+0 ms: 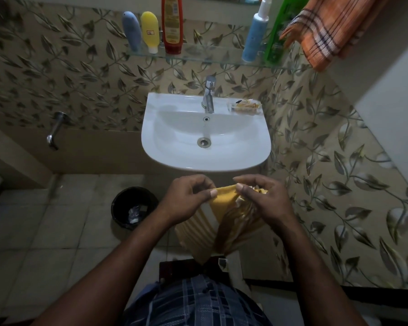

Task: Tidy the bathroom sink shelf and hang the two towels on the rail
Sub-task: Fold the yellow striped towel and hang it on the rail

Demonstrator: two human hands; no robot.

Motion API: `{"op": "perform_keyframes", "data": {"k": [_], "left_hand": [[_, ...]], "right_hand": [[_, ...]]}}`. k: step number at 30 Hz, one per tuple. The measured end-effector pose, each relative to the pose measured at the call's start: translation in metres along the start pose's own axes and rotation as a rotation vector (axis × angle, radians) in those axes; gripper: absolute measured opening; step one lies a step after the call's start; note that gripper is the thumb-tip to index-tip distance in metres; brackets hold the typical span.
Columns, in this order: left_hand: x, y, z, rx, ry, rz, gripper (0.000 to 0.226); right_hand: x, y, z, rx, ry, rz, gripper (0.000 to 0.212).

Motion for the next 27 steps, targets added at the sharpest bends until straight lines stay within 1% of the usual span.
{"op": "perform_keyframes", "data": {"k": [3, 6, 8, 10, 13, 16, 21, 24, 27], "left_hand": [[-0.013, 0.001, -0.002, -0.024, 0.050, -0.012, 0.013], [-0.019, 0.003, -0.004, -0.011, 0.069, -0.006, 0.013], [-0.015, 0.003, -0.004, -0.014, 0.057, -0.009, 0.014], [-0.009, 0.003, -0.002, -0.005, 0.034, -0.013, 0.016], [-0.003, 0.002, 0.000, -0.015, 0.013, 0.018, 0.015], [-0.008, 0.002, 0.002, -0.060, 0.031, 0.003, 0.012], [-0.019, -0.001, -0.001, -0.113, 0.060, 0.000, 0.008], [-0.022, 0.002, -0.001, -0.098, 0.082, -0.003, 0.010], [-0.016, 0.004, 0.000, -0.084, 0.045, 0.007, 0.016]], "right_hand": [[0.004, 0.020, 0.004, 0.091, 0.020, 0.029, 0.022], [0.006, 0.029, 0.005, 0.096, 0.005, 0.093, 0.027], [0.004, 0.025, 0.004, 0.080, -0.014, 0.084, 0.023], [0.002, 0.015, 0.003, 0.030, -0.029, 0.041, 0.017], [-0.001, -0.001, 0.002, -0.039, -0.034, -0.013, 0.018], [0.000, 0.002, 0.002, 0.013, -0.012, -0.069, 0.015], [0.005, 0.022, 0.009, 0.061, 0.005, -0.111, 0.021], [0.006, 0.030, 0.009, 0.078, -0.014, -0.005, 0.024], [0.005, 0.021, 0.005, 0.029, -0.051, 0.061, 0.023]]}}
Point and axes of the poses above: each hand's wrist, its own z-axis away from the middle knuckle, its own y-axis out of the palm, x = y × z, the point moved 8 cm from there along -z, towards the middle knuckle, and after that the axes turned 1 degree about x, right-handed, at the moved point
